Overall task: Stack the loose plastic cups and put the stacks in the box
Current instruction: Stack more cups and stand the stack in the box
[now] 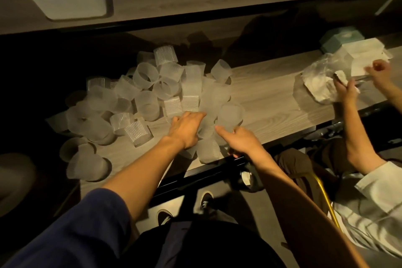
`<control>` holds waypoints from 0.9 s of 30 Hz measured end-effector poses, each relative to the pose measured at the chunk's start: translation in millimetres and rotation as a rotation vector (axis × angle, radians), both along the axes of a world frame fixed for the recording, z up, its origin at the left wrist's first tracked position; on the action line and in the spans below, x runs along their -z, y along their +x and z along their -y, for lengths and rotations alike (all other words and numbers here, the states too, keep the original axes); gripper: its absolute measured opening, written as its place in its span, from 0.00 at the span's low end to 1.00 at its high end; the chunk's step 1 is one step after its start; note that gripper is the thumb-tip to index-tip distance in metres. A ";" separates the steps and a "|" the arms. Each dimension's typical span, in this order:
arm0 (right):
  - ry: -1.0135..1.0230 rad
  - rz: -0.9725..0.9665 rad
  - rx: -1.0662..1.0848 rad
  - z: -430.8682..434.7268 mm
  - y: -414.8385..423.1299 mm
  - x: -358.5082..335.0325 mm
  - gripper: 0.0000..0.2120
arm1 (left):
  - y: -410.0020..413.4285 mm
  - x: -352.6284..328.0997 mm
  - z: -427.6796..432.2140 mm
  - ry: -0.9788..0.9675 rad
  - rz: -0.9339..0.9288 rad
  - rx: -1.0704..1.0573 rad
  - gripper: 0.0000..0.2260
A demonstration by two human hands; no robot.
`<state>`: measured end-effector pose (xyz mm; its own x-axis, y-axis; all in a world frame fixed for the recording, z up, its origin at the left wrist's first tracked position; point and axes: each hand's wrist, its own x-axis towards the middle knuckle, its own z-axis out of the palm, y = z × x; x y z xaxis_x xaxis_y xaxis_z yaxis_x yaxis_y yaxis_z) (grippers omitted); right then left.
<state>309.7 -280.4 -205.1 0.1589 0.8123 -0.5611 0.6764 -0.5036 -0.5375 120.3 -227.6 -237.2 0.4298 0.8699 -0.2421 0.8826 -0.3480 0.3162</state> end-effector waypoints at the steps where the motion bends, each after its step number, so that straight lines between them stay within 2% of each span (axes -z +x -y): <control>1: -0.068 -0.048 0.019 3.1 -2.4 -2.7 0.30 | 0.5 0.4 0.7 0.002 0.000 0.000 0.36; 4: -0.203 -0.181 0.061 10.0 -6.6 -6.7 0.30 | 0.6 1.4 2.4 0.013 -0.002 0.002 0.36; 6: -0.230 -0.281 0.116 13.4 -7.0 -0.9 0.34 | 3.0 2.7 3.6 0.010 0.021 0.010 0.37; 9: -0.249 -0.323 0.163 18.2 -9.4 7.8 0.38 | 4.1 -0.7 6.3 0.009 0.090 0.013 0.38; 10: -0.250 -0.329 0.173 17.7 -12.4 10.3 0.38 | 0.7 -1.4 5.8 0.005 0.118 0.007 0.38; 12: -0.237 -0.358 0.180 14.9 -23.2 16.3 0.29 | -10.3 -3.8 6.9 0.016 0.166 -0.041 0.37; 13: -0.225 -0.353 0.180 12.6 -31.0 18.9 0.25 | -19.1 -6.3 8.1 0.021 0.184 -0.067 0.37; 17: -0.171 -0.275 0.184 8.4 -30.3 15.7 0.17 | -28.0 -6.2 10.0 0.000 0.312 -0.161 0.38; 21: -0.200 -0.211 0.147 3.7 -25.8 16.6 0.21 | -42.4 -3.6 13.0 -0.030 0.397 -0.268 0.38; 24: -0.160 -0.190 0.099 1.1 -27.0 17.4 0.16 | -56.0 -1.7 18.0 -0.037 0.433 -0.315 0.37; 27: -0.119 -0.172 0.043 -2.3 -31.8 14.2 0.16 | -66.6 -0.5 21.6 -0.060 0.447 -0.340 0.38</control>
<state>278.0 -278.2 -219.3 0.0858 0.7330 -0.6748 0.5563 -0.5971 -0.5779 53.7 -249.3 -236.7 0.1998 0.9676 -0.1544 0.7172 -0.0371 0.6959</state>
